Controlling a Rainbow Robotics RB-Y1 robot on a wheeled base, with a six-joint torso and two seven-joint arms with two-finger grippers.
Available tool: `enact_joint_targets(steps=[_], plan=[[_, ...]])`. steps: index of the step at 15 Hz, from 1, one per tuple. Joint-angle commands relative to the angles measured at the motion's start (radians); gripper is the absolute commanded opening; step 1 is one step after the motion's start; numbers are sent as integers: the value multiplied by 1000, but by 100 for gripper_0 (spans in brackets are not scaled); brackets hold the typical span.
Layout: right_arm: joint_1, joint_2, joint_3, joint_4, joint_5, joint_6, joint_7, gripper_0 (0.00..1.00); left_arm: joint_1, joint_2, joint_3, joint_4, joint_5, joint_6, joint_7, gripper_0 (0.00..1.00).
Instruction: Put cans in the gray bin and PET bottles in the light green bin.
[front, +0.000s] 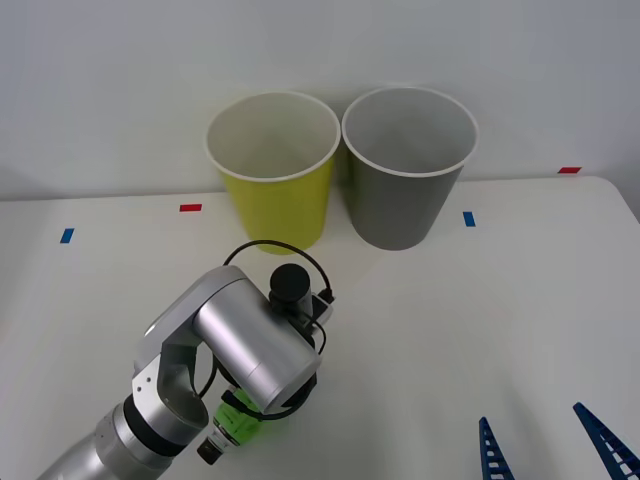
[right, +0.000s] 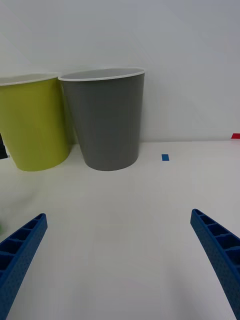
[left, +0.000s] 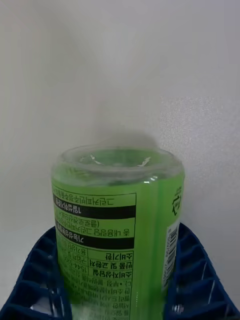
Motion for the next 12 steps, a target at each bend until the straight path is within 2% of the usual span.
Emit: enact_joint_targets(steps=[1,4,10,12], plan=[[0,0,0,0,0,0,0,100,0,2,-1,-16,-3,-3,4,0],[0,0,0,0,0,0,0,100,10,19,-1,-69,3,-4,8,0],[0,0,0,0,0,0,0,100,115,77,28,-276,-63,-70,-4,0],[0,0,0,0,0,0,0,100,174,69,91,-362,-59,-81,-85,0]])
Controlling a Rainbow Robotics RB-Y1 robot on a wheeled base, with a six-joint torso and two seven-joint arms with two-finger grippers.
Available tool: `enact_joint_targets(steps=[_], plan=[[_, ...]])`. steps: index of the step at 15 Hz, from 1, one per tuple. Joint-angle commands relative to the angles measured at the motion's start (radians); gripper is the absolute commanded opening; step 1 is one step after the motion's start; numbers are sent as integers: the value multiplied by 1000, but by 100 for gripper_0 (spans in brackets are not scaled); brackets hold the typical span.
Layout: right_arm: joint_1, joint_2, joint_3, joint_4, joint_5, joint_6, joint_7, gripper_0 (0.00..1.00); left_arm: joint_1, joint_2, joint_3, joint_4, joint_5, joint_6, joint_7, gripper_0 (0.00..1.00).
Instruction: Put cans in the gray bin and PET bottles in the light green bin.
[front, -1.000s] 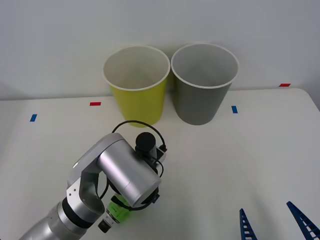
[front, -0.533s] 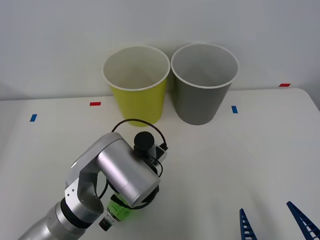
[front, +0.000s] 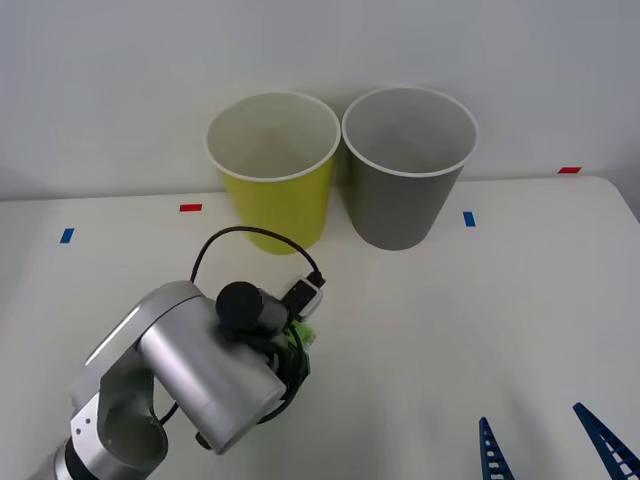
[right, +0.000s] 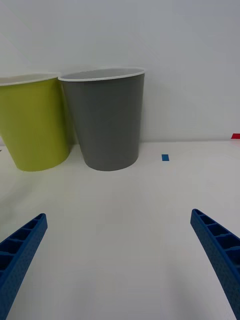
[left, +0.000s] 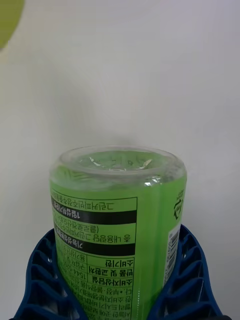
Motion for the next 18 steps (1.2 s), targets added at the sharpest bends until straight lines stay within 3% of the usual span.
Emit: enact_joint_targets(steps=[1,5,10,18], plan=[[0,0,0,0,0,0,0,100,87,-20,98,-130,-7,-11,-125,0],[0,0,0,0,0,0,0,100,144,-46,156,-256,-1,-58,-175,0],[0,0,0,0,0,0,0,100,164,-23,251,-326,111,-103,-195,0],[0,0,0,0,0,0,0,100,162,-28,506,-394,410,-290,-341,0]])
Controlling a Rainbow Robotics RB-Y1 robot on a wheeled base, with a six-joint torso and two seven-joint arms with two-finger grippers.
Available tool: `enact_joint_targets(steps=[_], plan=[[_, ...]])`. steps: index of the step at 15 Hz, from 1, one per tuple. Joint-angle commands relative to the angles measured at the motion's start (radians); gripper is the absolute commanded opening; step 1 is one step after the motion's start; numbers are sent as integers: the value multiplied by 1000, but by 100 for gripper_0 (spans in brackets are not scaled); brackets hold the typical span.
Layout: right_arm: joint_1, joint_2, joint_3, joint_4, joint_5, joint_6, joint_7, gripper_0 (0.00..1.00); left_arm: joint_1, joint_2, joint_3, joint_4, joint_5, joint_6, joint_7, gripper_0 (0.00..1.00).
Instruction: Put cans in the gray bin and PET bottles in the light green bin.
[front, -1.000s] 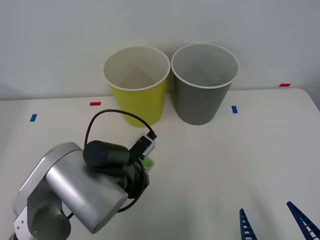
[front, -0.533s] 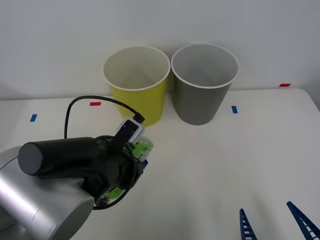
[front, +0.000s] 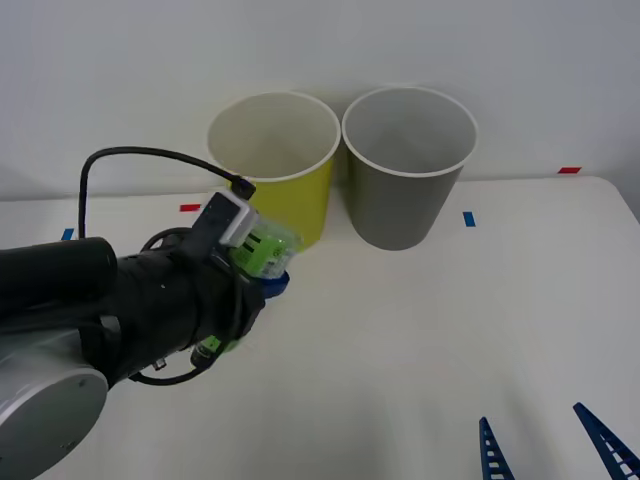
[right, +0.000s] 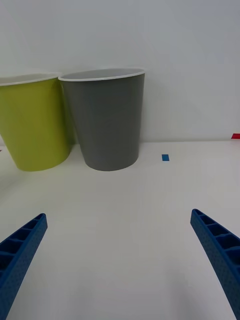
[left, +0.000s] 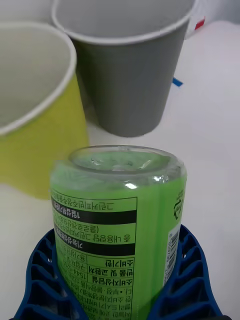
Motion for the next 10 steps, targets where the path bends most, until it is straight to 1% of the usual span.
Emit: enact_joint_targets(steps=[1,3,4,6,10], plan=[[0,0,0,0,0,0,0,100,0,1,80,-42,94,-69,-21,0],[0,0,0,0,0,0,0,100,-6,-1,126,-46,145,-83,-21,0],[0,0,0,0,0,0,0,100,-12,-2,160,-46,192,-85,-24,0],[0,0,0,0,0,0,0,100,-34,-1,206,-46,244,-86,-29,0],[0,0,0,0,0,0,0,100,-105,-10,295,-46,283,-85,-28,0]])
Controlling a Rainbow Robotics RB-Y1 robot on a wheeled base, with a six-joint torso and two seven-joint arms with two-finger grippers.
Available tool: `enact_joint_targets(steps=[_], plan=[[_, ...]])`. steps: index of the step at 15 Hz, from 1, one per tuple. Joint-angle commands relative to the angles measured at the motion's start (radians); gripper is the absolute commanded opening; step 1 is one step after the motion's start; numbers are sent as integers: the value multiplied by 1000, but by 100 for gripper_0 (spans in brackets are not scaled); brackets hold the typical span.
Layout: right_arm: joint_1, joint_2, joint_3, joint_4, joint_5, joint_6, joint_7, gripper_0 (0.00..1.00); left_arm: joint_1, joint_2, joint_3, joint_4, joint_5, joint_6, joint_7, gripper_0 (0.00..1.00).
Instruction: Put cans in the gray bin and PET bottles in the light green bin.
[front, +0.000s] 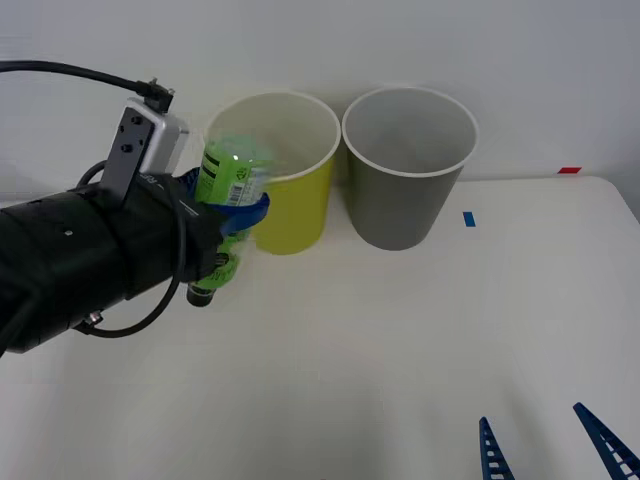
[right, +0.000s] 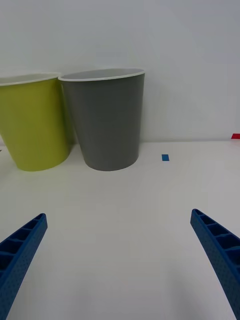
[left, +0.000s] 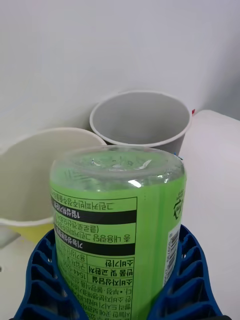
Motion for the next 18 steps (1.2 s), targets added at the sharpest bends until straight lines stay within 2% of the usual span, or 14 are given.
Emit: enact_joint_targets(steps=[1,6,10,14,17,18], plan=[[0,0,0,0,0,0,0,100,-47,-17,74,0,42,1,-3,0],[0,0,0,0,0,0,0,100,-156,-49,238,0,188,56,-1,0],[0,0,0,0,0,0,0,100,-247,-72,255,0,165,110,4,0],[0,0,0,0,0,0,0,100,-313,-115,247,1,109,114,4,0],[0,0,0,0,0,0,0,100,-414,-115,238,89,74,114,8,0],[0,0,0,0,0,0,0,100,-445,-115,223,115,37,114,10,0]])
